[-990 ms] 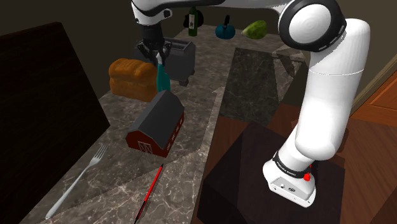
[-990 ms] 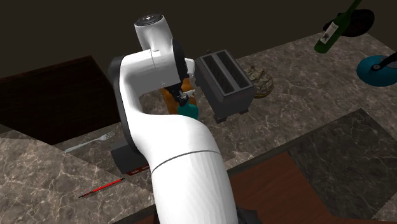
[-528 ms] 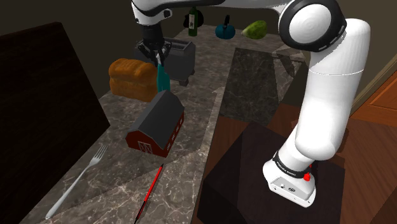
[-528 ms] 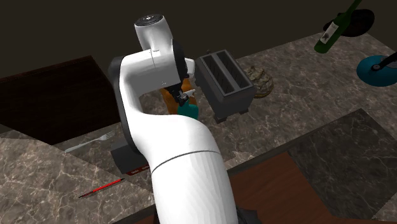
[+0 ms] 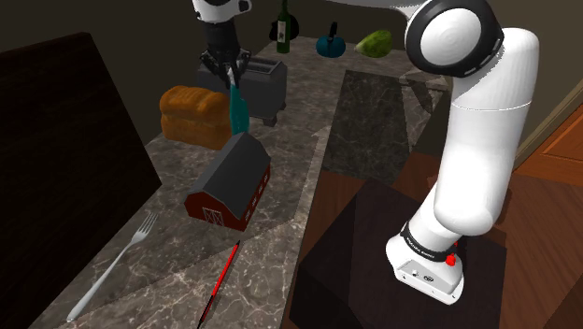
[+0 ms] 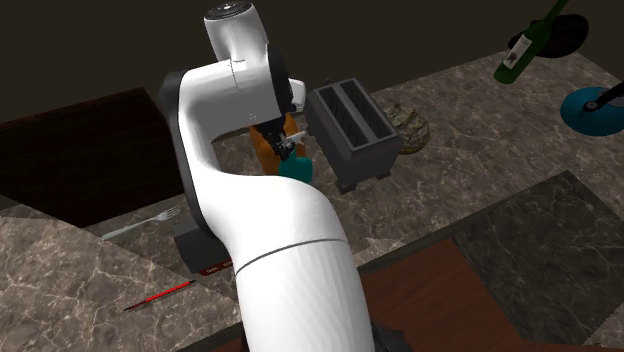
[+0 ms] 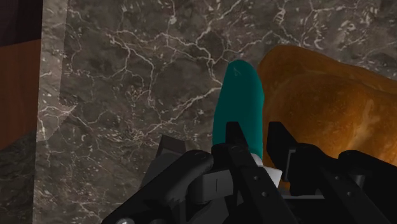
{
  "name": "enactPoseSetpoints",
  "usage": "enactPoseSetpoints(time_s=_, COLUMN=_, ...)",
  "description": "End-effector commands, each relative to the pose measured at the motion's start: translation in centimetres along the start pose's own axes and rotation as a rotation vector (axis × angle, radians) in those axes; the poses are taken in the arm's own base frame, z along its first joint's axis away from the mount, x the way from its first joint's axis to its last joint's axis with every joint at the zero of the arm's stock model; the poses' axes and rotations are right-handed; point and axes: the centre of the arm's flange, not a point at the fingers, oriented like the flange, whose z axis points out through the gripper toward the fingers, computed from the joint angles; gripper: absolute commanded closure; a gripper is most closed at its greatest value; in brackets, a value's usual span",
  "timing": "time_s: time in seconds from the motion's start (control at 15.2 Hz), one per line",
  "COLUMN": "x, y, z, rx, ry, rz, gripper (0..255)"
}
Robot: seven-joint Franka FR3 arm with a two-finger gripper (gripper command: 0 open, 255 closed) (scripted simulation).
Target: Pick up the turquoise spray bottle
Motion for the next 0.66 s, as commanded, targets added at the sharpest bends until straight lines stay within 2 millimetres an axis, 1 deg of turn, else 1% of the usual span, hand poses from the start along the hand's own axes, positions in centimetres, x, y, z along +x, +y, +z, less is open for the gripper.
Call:
enactPoseSetpoints(time_s=0.0, x=0.1, y=0.2, z=-1.2, rx=0.000, ry=0.000, rz=0.000, gripper=255)
enactPoseSetpoints(time_s=0.46, x=0.4, y=0.5, z=-4.8, rx=0.000, ry=0.000, rz=0.000, gripper=255)
enactPoseSetpoints(time_s=0.59, x=0.4, y=0.5, z=-4.9, rx=0.000, ry=0.000, rz=0.000, gripper=255)
